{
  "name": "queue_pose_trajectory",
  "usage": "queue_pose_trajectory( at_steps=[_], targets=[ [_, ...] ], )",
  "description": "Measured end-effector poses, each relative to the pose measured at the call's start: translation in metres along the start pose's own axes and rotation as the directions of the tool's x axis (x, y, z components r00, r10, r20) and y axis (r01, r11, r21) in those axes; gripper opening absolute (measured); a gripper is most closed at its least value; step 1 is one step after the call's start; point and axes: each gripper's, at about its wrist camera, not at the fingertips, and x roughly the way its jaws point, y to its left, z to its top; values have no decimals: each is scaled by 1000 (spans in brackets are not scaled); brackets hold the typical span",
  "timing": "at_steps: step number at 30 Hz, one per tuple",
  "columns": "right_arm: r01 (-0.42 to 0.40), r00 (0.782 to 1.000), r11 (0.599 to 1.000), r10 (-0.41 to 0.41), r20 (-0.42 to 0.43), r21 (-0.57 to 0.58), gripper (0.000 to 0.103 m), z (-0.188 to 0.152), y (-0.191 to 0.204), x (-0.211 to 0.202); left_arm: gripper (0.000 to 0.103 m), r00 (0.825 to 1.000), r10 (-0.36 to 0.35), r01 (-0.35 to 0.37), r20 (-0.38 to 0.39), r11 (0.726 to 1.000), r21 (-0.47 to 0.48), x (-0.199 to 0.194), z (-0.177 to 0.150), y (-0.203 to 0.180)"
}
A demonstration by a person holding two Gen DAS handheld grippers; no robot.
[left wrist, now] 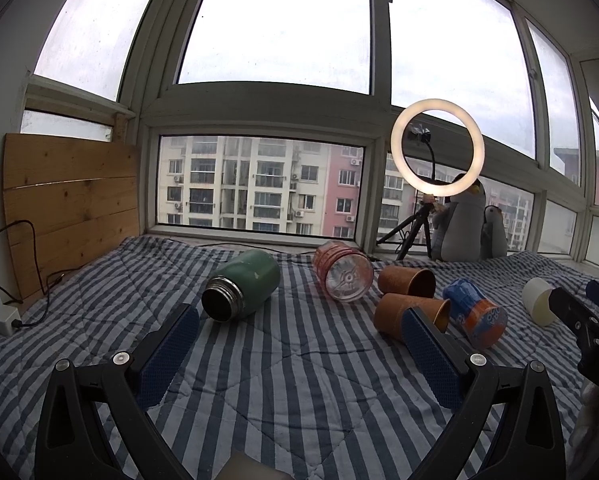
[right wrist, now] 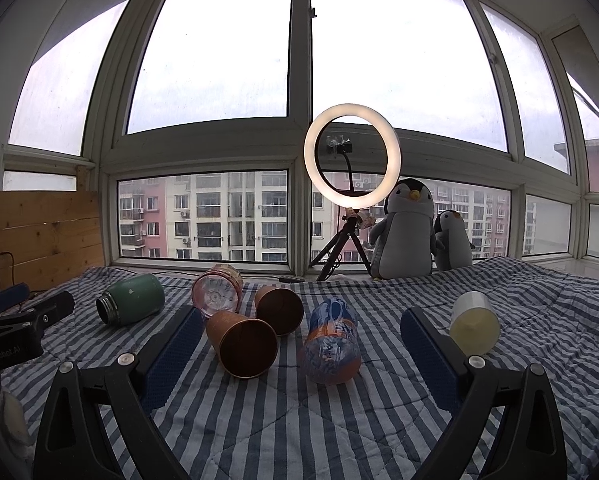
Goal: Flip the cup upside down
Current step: 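Move the right tool toward the green thermos lying on its side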
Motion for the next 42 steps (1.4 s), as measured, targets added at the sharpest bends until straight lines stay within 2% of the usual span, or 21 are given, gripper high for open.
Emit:
queue_pose_trajectory(
  at_steps=[9,15,20,24,29,31,35,38,42],
  targets=[
    [-33,999,998,31,-40,-50,98,2,10,5,102,991,-38,27,-129,996,-86,22,6,25],
    [-98,990,992,89,-109,-80,98,5,22,19,102,985,36,-41,-166,999,-28,35,27,48],
    [-166,973,984,153,-173,-67,98,10,36,37,102,978,74,-74,-194,997,8,47,46,71],
    [-216,951,975,200,-235,-44,98,14,46,53,102,967,76,-71,-245,997,33,70,58,86],
    [-284,904,959,275,-326,23,98,21,52,73,102,943,63,-52,-326,998,44,111,67,98],
    [-286,903,958,274,-332,13,98,27,59,79,102,936,67,-52,-344,997,51,127,71,101],
    [-318,888,948,306,-344,25,98,46,71,98,102,923,42,-47,-383,999,-5,165,80,114],
    [-343,865,936,349,-360,83,98,57,80,120,102,906,39,-64,-422,997,-46,197,84,125],
    [-366,814,907,420,-401,208,98,66,92,162,102,885,3,-88,-465,983,-163,231,81,151]
  ],
)
